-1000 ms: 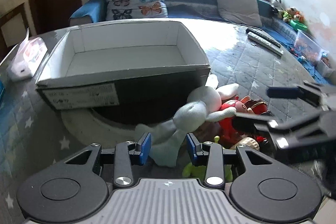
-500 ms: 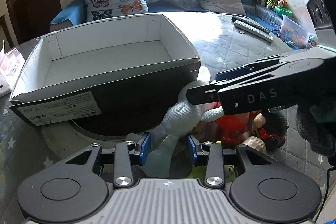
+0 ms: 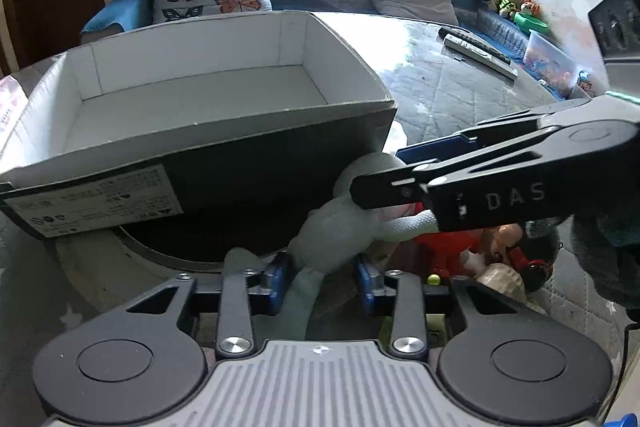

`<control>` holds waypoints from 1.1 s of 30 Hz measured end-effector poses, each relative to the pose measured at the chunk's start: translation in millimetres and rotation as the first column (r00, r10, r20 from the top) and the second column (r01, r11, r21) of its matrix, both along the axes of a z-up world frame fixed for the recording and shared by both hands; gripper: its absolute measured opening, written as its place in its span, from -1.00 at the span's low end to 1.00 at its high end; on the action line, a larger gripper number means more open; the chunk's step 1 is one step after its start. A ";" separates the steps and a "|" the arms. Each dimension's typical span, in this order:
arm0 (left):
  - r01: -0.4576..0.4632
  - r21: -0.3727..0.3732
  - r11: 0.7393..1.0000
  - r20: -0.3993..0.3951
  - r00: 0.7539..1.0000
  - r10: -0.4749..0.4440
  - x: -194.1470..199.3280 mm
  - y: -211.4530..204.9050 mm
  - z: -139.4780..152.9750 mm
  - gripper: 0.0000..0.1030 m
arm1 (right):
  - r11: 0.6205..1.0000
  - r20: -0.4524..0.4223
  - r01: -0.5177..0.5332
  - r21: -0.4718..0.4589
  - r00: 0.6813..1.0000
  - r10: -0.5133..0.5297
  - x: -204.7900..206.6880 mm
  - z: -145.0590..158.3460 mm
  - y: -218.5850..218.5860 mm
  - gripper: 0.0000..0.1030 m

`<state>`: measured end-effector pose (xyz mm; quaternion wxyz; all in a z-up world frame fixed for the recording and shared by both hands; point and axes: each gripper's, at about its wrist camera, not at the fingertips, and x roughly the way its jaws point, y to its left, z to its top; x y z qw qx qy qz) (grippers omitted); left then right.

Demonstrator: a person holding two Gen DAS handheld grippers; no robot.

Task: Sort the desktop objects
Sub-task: 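Close the left tool on the white plush rabbit, then carry the rabbit over the shoebox and open the left tool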

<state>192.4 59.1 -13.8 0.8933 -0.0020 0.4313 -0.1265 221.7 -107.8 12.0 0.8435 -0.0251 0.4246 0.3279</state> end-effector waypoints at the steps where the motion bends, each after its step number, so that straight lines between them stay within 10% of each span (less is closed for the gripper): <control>1: 0.001 0.005 1.000 0.007 1.000 -0.002 -0.4 -0.3 -0.2 -0.40 | 1.000 0.004 0.003 -0.002 1.000 -0.003 -0.8 0.4 0.0 -0.10; 22: -0.068 0.036 0.997 0.317 0.947 0.053 -10.6 35.5 96.2 -0.55 | 0.989 0.249 -0.036 0.143 0.968 -0.001 -12.8 91.4 14.6 -0.27; 33: -0.110 0.112 0.988 0.200 0.976 0.086 80.9 73.5 73.8 -0.55 | 0.988 0.123 0.011 0.153 0.992 -0.030 78.1 63.0 62.3 -0.27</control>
